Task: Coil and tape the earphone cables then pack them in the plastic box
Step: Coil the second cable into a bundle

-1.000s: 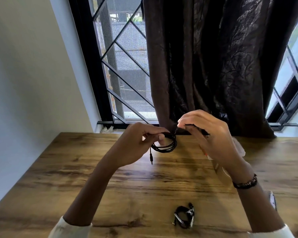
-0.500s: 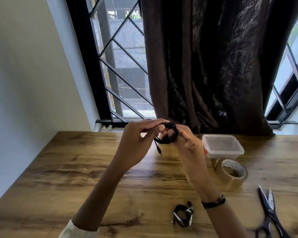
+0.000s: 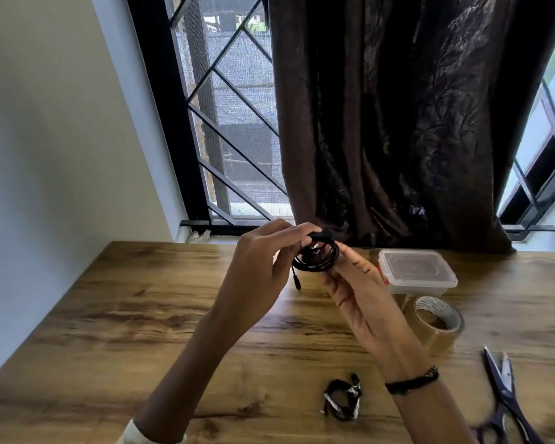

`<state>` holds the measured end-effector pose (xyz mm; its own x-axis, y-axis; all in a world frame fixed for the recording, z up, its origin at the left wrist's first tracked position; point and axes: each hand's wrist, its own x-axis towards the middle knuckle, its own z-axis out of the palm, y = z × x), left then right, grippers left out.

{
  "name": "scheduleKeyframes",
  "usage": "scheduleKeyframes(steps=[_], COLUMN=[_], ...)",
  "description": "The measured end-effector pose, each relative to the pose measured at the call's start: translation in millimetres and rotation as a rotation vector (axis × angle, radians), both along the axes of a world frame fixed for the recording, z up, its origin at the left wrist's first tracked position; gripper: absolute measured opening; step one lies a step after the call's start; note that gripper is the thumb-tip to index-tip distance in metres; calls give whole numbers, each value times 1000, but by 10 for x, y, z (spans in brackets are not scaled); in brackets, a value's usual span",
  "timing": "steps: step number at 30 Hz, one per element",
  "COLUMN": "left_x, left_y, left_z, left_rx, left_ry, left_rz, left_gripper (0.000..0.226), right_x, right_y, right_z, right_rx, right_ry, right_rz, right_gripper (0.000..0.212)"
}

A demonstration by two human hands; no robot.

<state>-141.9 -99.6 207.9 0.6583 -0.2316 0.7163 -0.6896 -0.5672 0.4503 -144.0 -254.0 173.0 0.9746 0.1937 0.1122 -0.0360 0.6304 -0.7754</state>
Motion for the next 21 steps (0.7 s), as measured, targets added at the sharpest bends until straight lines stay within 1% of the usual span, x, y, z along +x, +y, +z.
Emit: scheduleKeyframes(steps=[3, 6, 9, 11, 13, 14, 16, 21], left_x=[-10, -37, -75, -82, -82, -84, -95, -124], left_y=[10, -23, -76, -93, -99, -100, -100, -125], left_z=[0, -19, -43, -47, -46, -45, -40, -36], left_rx=[-8, 8, 19, 21, 32, 37, 53, 107], left_ry=[-7, -42, -63, -63, -70, -75, -92, -137], left_rz=[24, 84, 107, 121, 148, 161, 190, 236], left_gripper=[24, 25, 28, 26, 23, 22, 23, 21], right_x=[-20, -40, -71, -90, -104, -111, -132, -187], right_y=[-40, -51, -54, -55, -63, -68, -86, -105], right_z=[40, 78, 99, 121, 146, 154, 179, 246], right_rx=[22, 22, -21, -68, -108, -105, -71, -151], right_ry=[49, 51, 37, 34, 46, 68, 114, 67], right_rz=[46, 20, -13, -31, -44, -48, -52, 8], right_gripper=[25, 22, 27, 30, 27, 23, 25, 19])
